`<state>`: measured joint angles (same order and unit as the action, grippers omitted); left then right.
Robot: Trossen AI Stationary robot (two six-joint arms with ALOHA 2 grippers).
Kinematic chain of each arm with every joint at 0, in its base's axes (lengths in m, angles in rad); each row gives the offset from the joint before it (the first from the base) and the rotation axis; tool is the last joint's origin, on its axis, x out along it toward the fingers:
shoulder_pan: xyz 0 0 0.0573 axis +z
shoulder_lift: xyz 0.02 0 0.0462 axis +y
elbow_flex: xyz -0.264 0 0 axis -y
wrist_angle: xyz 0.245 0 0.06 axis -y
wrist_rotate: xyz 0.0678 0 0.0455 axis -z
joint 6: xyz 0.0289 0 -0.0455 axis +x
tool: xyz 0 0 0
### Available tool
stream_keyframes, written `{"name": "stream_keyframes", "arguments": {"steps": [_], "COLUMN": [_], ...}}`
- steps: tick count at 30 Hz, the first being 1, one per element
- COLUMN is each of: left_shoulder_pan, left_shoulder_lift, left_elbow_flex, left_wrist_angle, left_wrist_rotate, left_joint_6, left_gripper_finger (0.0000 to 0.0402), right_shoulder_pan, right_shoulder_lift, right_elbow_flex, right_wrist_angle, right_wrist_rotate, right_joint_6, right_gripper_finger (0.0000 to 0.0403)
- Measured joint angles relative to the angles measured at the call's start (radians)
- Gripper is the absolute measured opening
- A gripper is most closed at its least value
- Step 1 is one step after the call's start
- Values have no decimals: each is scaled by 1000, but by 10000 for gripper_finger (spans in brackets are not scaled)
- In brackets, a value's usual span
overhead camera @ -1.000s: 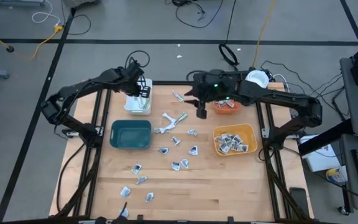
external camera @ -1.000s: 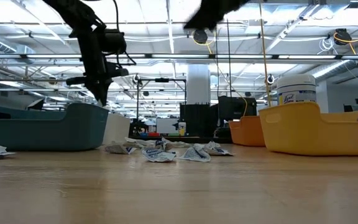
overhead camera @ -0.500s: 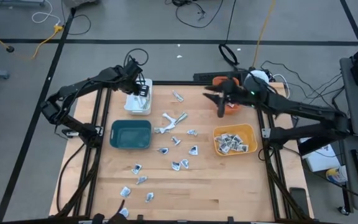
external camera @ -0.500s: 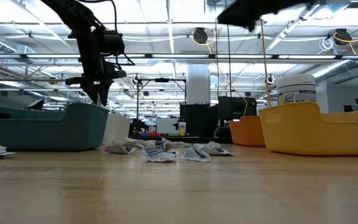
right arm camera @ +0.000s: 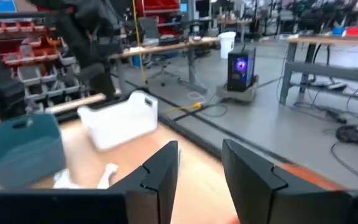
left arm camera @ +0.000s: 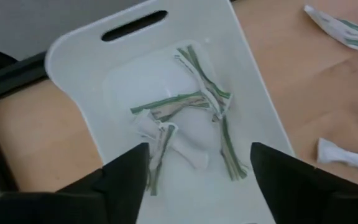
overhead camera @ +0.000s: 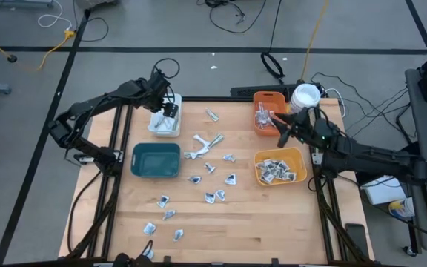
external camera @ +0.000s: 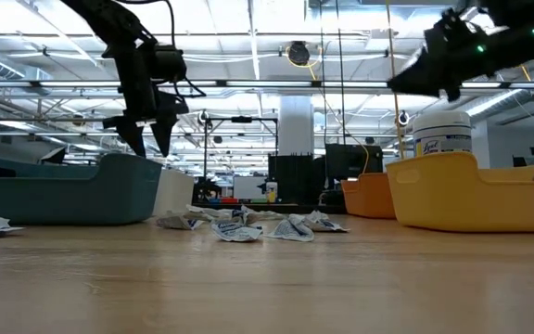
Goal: Pick & Place First Aid Supplies
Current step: Put the bandage into the white bin
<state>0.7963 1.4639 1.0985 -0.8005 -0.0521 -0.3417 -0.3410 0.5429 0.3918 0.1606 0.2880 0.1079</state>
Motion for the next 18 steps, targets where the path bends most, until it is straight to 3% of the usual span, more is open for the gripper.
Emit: {"name": "stream_keyframes", "arguments": {"steps": [8, 18], "left_shoulder_pan": [-19, -56], "left_shoulder_lift": [0, 0], "left_elbow_flex": [0, 0], "left_wrist_angle": [4, 8], "left_wrist_rotate": [48, 89], "left_joint_6": [-30, -100], "left_gripper_finger": [323, 307], "right_shoulder_pan": [0, 0], "right_shoulder_lift": [-251, -543], "right_elbow_flex": [-188, -208], "right_wrist_angle": [-16, -244], "right_wrist_rotate": [-1, 45], "right_joint_6": [71, 36], "right_gripper_finger": [117, 120]}}
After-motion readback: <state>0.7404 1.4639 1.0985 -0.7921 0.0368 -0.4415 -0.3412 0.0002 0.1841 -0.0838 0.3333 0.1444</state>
